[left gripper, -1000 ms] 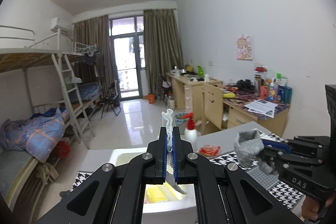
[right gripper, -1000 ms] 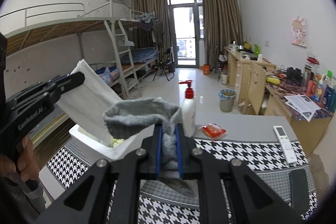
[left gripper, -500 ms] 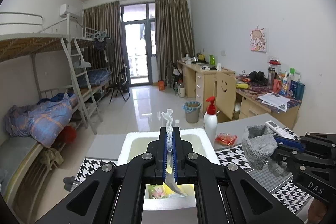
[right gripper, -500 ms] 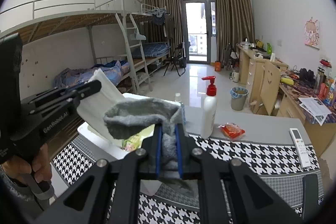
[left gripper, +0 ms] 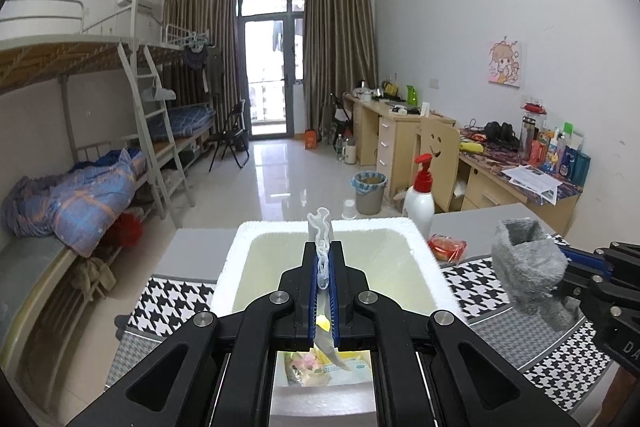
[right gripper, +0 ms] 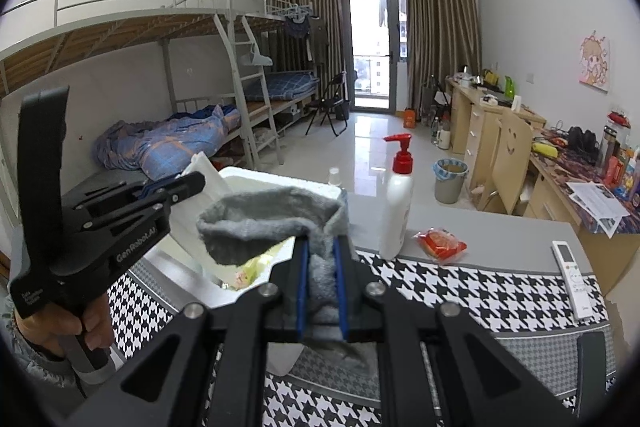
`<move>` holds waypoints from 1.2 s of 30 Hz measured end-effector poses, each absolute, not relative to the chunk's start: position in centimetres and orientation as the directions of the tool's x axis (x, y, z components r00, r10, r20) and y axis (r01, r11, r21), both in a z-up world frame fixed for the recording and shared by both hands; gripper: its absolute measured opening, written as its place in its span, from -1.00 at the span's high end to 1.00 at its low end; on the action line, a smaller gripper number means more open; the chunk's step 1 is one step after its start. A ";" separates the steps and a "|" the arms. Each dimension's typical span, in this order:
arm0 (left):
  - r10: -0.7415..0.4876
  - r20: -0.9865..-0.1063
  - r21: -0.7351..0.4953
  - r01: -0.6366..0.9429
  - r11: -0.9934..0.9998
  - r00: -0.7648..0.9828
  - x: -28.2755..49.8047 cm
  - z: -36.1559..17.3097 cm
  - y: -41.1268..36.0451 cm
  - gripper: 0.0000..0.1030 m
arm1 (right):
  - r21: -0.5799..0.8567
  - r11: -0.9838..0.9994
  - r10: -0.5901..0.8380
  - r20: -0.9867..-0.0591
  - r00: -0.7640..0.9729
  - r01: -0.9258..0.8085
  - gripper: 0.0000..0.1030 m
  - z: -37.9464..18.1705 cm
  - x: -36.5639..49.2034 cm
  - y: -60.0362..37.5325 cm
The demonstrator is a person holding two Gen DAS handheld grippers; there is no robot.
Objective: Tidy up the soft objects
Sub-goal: 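Open the left tool over the box while the right lowers the grey sock inside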
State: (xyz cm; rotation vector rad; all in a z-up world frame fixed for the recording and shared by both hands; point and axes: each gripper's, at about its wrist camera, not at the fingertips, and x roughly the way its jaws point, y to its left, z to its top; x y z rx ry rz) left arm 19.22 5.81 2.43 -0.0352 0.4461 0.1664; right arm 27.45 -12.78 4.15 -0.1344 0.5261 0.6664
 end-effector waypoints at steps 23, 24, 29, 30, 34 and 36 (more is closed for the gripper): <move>0.199 -0.356 -0.027 -0.223 0.974 0.913 16.0 2.7 9.0 -0.98 | 0.020 0.765 0.555 -0.529 0.642 -0.644 0.70 4.4 27.8 -9.2; 0.204 -0.353 -0.029 -0.228 0.973 0.913 15.8 2.8 9.0 -0.98 | 0.017 0.763 0.556 -0.528 0.642 -0.646 0.70 4.5 27.8 -9.1; 0.252 -0.337 -0.036 -0.280 0.959 0.907 14.6 2.6 10.2 -0.98 | 0.014 0.755 0.564 -0.524 0.638 -0.656 0.70 4.8 27.7 -8.4; 0.255 -0.338 -0.033 -0.282 0.959 0.906 14.5 2.5 10.4 -0.98 | 0.013 0.753 0.566 -0.524 0.636 -0.658 0.70 4.8 27.7 -8.2; 0.276 -0.341 -0.015 -0.299 0.954 0.899 13.8 2.1 11.0 -0.98 | 0.006 0.742 0.572 -0.527 0.629 -0.670 0.70 4.9 27.7 -7.4; 0.272 -0.341 -0.023 -0.298 0.954 0.900 13.4 2.0 11.3 -0.98 | 0.003 0.737 0.575 -0.528 0.625 -0.676 0.70 4.8 27.7 -7.1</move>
